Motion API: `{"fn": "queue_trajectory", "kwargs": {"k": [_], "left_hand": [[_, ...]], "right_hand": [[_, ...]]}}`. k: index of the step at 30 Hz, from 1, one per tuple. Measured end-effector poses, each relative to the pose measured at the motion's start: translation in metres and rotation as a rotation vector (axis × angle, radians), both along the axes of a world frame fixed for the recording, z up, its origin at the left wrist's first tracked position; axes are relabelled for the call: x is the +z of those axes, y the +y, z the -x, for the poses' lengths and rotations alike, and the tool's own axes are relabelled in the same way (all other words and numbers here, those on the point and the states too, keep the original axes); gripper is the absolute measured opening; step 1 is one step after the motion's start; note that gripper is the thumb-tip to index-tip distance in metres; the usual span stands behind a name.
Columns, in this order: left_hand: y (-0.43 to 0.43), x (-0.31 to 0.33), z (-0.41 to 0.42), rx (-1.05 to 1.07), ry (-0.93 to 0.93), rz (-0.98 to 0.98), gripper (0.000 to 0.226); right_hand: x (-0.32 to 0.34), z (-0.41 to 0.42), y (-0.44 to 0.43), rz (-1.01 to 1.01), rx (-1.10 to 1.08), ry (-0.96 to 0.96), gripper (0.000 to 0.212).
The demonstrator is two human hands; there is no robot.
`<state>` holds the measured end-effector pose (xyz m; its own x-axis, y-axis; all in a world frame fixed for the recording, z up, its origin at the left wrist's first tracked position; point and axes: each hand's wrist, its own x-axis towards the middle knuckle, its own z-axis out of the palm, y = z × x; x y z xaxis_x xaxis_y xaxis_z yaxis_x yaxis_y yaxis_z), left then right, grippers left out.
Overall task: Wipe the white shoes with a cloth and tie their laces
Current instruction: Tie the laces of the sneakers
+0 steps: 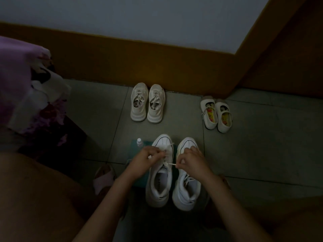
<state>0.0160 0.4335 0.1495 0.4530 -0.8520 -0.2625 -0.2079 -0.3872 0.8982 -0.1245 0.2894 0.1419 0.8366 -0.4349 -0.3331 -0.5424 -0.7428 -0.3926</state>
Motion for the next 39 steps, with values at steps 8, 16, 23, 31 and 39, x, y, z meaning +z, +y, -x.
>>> {"fn": "queue_trajectory", "kwargs": {"k": [8,16,23,31,39], "left_hand": [[-0.002,-0.01,0.002,0.128,0.399,0.137,0.023],[-0.013,-0.019,0.008,0.133,0.343,0.163,0.022],[-0.016,-0.028,0.006,0.053,0.263,0.15,0.02],[-0.015,-0.026,0.006,-0.068,0.299,0.092,0.023],[-0.016,-0.03,0.012,-0.03,0.246,0.135,0.014]], "right_hand": [[0.012,0.004,0.007,-0.153,-0.016,0.125,0.003],[0.035,-0.017,0.014,-0.346,-0.151,-0.046,0.019],[0.035,-0.036,0.015,-0.514,-0.296,-0.222,0.04],[0.038,-0.035,0.004,-0.623,-0.332,-0.211,0.011],[0.033,-0.043,0.013,-0.767,-0.469,-0.288,0.01]]}}
